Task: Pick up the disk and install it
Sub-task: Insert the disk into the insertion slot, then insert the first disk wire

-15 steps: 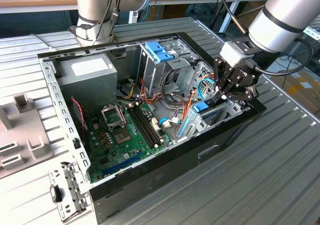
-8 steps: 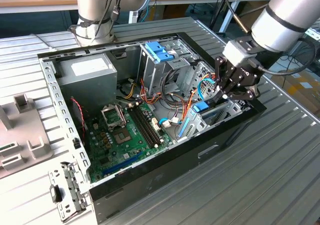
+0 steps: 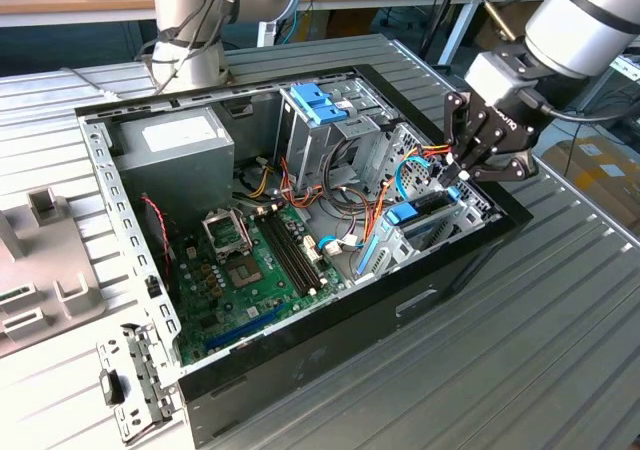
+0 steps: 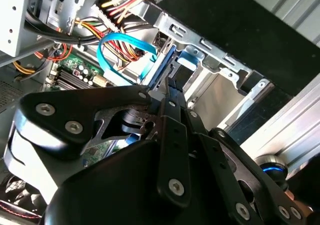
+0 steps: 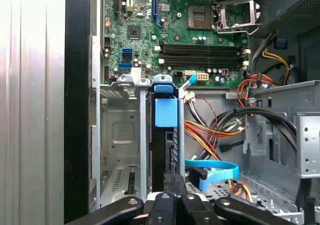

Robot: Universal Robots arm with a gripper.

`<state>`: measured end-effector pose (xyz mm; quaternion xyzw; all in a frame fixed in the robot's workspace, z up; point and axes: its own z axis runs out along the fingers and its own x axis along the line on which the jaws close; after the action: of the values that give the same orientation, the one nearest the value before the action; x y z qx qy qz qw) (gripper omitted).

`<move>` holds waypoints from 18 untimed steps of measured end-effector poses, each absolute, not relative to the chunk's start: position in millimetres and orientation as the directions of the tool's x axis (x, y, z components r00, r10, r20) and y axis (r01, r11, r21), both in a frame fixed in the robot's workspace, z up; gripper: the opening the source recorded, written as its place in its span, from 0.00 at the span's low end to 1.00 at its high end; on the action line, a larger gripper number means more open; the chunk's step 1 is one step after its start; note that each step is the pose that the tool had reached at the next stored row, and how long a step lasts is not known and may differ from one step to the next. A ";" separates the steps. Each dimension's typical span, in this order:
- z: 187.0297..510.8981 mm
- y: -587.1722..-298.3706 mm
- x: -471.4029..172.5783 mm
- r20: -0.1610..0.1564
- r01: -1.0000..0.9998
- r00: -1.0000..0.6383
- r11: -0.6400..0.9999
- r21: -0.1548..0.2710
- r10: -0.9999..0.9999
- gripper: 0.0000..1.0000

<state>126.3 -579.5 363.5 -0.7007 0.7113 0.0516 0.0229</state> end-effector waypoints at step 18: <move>366.6 -579.5 128.8 -0.122 -0.999 -0.017 0.012 0.041 -0.992 0.11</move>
<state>128.8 -579.5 366.6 -0.7004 0.7108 0.0579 0.0291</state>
